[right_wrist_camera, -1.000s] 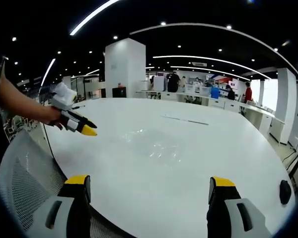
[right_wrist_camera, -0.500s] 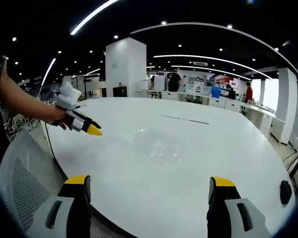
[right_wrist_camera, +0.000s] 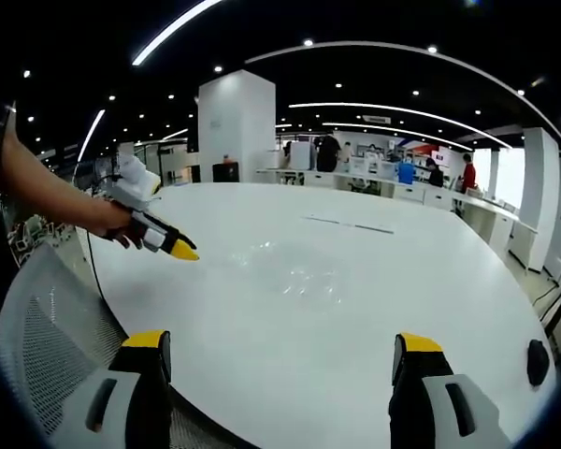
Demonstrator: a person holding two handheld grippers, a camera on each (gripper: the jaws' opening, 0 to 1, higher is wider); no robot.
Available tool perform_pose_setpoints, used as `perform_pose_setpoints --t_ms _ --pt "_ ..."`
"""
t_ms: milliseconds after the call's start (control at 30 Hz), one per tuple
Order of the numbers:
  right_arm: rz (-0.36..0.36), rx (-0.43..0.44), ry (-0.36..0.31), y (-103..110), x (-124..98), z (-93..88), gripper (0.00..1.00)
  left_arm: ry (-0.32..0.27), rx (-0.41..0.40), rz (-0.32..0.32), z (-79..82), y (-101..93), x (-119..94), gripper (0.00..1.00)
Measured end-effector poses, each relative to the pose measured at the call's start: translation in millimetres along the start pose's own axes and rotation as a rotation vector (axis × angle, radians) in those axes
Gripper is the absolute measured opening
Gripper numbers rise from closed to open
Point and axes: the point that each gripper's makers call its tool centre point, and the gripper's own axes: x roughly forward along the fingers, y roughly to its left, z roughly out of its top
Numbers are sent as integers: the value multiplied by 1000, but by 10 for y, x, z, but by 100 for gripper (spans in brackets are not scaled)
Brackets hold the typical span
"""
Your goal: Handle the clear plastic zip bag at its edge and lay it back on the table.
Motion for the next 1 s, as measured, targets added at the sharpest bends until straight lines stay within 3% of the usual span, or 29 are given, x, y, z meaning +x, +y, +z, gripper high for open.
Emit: perform_pose_setpoints --t_ms 1000 --pt "9 4 11 9 4 -29 99 68 -57 -19 10 10 281 28"
